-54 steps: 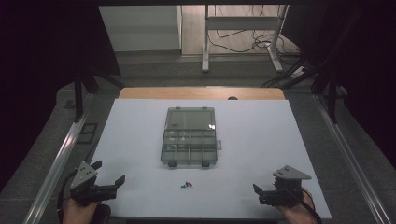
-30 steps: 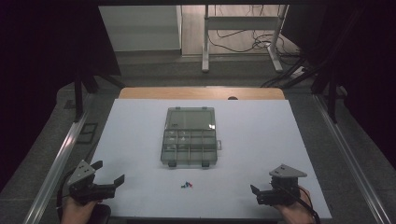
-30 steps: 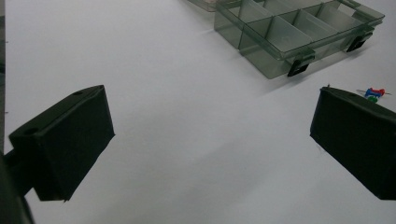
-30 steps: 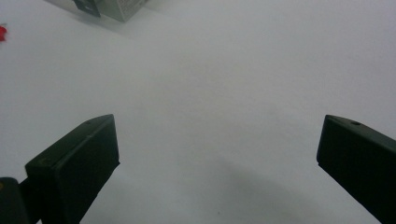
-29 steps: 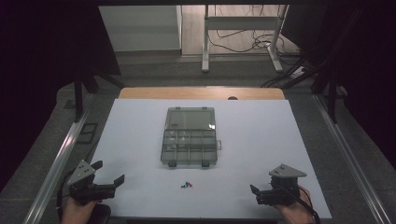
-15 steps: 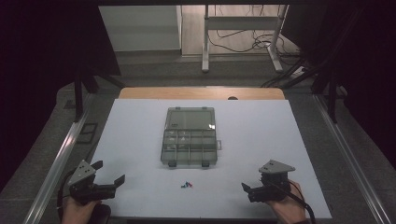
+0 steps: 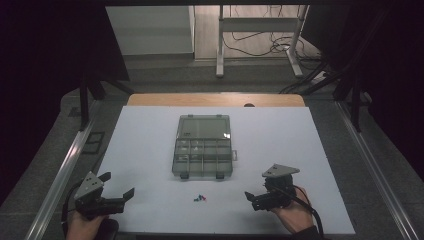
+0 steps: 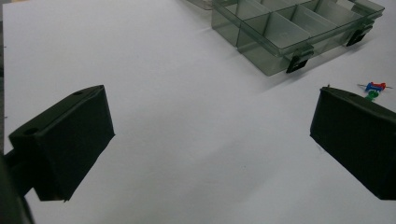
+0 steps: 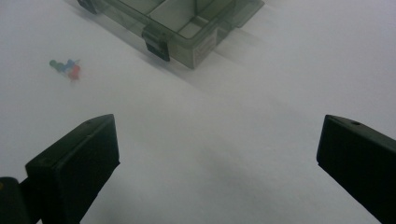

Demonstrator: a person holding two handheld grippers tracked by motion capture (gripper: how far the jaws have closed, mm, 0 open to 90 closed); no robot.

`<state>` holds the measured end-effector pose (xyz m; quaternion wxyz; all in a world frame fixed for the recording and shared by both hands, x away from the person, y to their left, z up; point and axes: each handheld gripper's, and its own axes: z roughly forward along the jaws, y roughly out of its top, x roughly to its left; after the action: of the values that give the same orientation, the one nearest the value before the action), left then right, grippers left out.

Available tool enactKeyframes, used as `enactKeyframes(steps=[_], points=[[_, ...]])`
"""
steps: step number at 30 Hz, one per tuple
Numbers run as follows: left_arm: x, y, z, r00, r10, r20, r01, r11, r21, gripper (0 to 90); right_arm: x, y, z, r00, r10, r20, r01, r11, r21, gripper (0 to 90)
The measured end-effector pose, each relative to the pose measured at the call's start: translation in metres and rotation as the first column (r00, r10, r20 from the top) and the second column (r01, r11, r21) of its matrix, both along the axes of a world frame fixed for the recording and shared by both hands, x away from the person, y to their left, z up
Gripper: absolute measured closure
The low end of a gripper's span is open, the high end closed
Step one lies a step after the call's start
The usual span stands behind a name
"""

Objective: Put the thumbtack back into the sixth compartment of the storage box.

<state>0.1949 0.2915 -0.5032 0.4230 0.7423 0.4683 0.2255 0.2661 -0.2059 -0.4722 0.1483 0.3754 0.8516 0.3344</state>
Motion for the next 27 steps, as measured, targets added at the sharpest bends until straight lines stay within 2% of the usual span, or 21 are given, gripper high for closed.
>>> enactKeyframes(steps=[9,19,27], points=[[0.000,-0.001,0.000,1.0000,-0.005,0.001,0.005,1.0000,0.007,0.0,0.010,0.020,0.002,0.9996,-0.002,-0.027,0.002,1.000,0.016,0.0],[0.000,-0.001,0.000,0.9999,-0.010,0.004,0.010,0.9999,0.014,0.0,0.018,0.046,-0.001,0.9983,0.019,-0.056,-0.022,0.999,-0.040,0.0],[-0.001,-0.002,0.000,0.9999,-0.014,0.007,0.014,0.9998,0.017,0.0,0.021,0.064,0.000,0.9950,0.050,-0.086,-0.054,0.997,-0.047,0.0]])
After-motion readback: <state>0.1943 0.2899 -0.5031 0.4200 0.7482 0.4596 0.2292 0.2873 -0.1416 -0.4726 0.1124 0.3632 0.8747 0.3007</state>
